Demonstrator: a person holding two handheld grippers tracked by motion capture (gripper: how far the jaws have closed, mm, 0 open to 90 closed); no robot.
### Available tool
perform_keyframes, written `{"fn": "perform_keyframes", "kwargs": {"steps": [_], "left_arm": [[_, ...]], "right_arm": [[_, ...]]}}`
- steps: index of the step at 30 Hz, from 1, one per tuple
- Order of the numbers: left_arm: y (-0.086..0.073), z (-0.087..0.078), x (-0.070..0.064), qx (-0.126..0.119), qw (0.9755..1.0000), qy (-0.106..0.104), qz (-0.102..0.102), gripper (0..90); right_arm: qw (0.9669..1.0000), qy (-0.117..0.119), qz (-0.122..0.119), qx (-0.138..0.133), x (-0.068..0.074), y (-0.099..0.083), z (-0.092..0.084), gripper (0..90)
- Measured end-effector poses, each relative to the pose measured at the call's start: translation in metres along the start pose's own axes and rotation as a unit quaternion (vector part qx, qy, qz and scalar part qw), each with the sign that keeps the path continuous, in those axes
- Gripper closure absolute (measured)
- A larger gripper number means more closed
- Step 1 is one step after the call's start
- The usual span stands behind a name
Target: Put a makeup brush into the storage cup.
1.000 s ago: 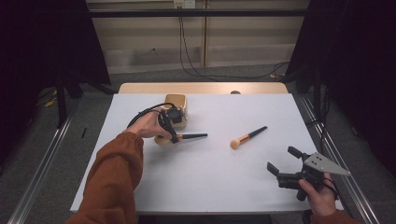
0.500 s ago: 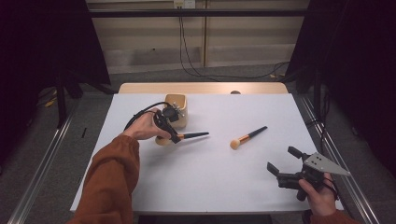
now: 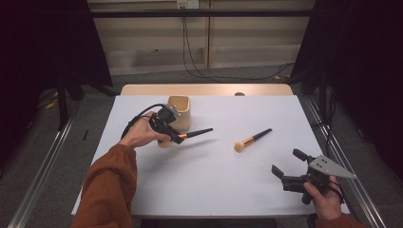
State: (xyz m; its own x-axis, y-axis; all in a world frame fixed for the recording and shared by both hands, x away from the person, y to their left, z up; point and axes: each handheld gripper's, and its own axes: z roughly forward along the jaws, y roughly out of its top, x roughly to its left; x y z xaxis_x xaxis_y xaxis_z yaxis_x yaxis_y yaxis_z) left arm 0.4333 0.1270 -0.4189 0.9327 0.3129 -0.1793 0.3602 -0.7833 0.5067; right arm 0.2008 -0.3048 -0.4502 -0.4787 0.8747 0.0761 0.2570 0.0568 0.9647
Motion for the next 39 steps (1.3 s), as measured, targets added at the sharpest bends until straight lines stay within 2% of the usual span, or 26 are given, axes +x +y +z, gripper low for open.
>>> {"fn": "perform_keyframes", "kwargs": {"steps": [1, 3, 6, 7, 8, 9, 10, 11, 13, 17, 19, 20, 21, 29, 36, 39], "left_arm": [[-0.001, 0.001, -0.002, -0.016, 0.9997, -0.003, -0.017, 65.4], [-0.003, -0.001, -0.003, -0.025, 0.9996, 0.002, -0.014, 65.4], [-0.006, -0.002, -0.006, -0.044, 0.9987, -0.001, -0.027, 65.4], [-0.007, -0.004, -0.006, -0.041, 0.9990, 0.006, -0.020, 65.4], [-0.008, -0.005, -0.008, -0.049, 0.9985, 0.001, -0.023, 65.4], [-0.009, -0.007, -0.009, -0.047, 0.9988, 0.005, -0.017, 65.4], [-0.011, -0.007, -0.010, -0.060, 0.9980, 0.003, -0.023, 65.4], [-0.012, -0.009, -0.011, -0.062, 0.9979, 0.007, -0.021, 65.4], [-0.015, -0.011, -0.013, -0.080, 0.9964, 0.007, -0.027, 65.4], [-0.021, -0.013, -0.017, -0.103, 0.9945, 0.012, -0.017, 65.5], [-0.024, -0.013, -0.018, -0.117, 0.9929, 0.010, -0.019, 65.5], [-0.026, -0.013, -0.019, -0.117, 0.9929, 0.010, -0.016, 65.5], [-0.027, -0.013, -0.021, -0.127, 0.9917, 0.008, -0.021, 65.5], [-0.036, -0.015, -0.029, -0.158, 0.9868, 0.014, -0.032, 65.5], [-0.041, -0.020, -0.041, -0.192, 0.9809, 0.007, -0.028, 65.5], [-0.041, -0.022, -0.048, -0.201, 0.9794, -0.001, -0.021, 65.5]], "right_arm": [[1.0000, 0.000, 0.000, 0.000, 0.000, 0.000, 0.000, 0.0], [1.0000, -0.001, 0.000, 0.000, 0.000, 0.000, 0.000, 0.0], [1.0000, -0.001, 0.000, -0.001, 0.000, 0.000, 0.000, 0.0], [1.0000, -0.001, 0.000, -0.001, 0.000, 0.000, 0.000, 0.0], [1.0000, -0.002, 0.001, -0.001, 0.000, 0.000, 0.000, 0.0], [1.0000, -0.003, 0.003, -0.001, 0.000, 0.000, 0.000, 0.0], [1.0000, -0.003, 0.002, -0.002, 0.000, 0.000, 0.000, 0.0], [1.0000, -0.003, 0.002, -0.002, 0.000, 0.000, 0.000, 0.0], [1.0000, -0.002, 0.002, -0.003, 0.000, 0.000, 0.000, 0.0], [1.0000, -0.002, 0.003, -0.003, 0.000, 0.001, 0.001, 0.0], [1.0000, -0.002, 0.002, -0.002, 0.000, 0.000, 0.001, 0.0], [1.0000, -0.001, 0.002, -0.001, 0.000, 0.000, 0.002, 0.0], [1.0000, -0.001, 0.001, -0.001, 0.000, 0.000, 0.002, 0.0], [1.0000, 0.000, 0.003, -0.004, 0.000, 0.001, 0.002, 0.0], [0.9999, 0.007, 0.003, -0.008, 0.001, 0.002, 0.005, 0.0], [0.9999, 0.012, 0.005, -0.011, 0.002, 0.004, 0.005, 0.0]]}}
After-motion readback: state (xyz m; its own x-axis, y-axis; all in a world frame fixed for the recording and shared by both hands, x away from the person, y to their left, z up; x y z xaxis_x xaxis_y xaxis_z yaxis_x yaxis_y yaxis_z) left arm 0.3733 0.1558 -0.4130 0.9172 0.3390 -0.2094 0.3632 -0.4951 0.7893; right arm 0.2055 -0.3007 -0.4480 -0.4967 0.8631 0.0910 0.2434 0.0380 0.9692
